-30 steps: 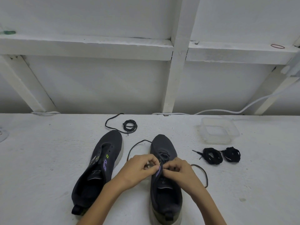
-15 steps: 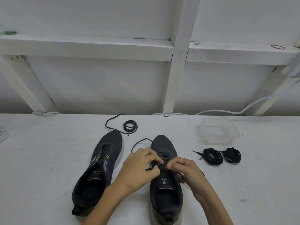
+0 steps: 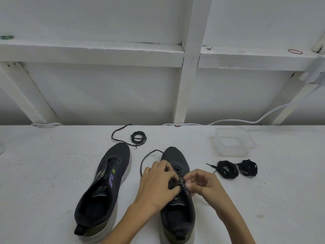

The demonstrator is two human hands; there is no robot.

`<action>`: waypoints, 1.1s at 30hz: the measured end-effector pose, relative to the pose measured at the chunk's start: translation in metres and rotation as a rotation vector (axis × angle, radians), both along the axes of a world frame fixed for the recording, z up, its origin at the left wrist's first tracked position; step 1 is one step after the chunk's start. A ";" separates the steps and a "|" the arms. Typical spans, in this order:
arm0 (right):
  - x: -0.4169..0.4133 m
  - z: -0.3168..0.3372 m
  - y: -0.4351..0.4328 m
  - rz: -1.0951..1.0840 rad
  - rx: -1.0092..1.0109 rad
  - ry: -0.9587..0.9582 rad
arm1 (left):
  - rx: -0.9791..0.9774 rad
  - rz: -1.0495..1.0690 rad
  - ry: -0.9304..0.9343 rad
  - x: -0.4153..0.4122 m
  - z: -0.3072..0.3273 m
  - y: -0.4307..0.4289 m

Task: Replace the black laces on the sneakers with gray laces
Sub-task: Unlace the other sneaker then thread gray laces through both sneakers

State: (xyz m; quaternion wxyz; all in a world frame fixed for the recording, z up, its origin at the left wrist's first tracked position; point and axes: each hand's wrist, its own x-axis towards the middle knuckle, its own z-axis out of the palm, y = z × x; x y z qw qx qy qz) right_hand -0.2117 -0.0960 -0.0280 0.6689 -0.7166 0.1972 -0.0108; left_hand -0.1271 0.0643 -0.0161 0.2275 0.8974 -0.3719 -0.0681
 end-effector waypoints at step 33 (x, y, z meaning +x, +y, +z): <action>0.018 0.005 0.034 -0.086 -0.345 -0.111 | -0.842 0.221 0.692 0.012 0.002 0.017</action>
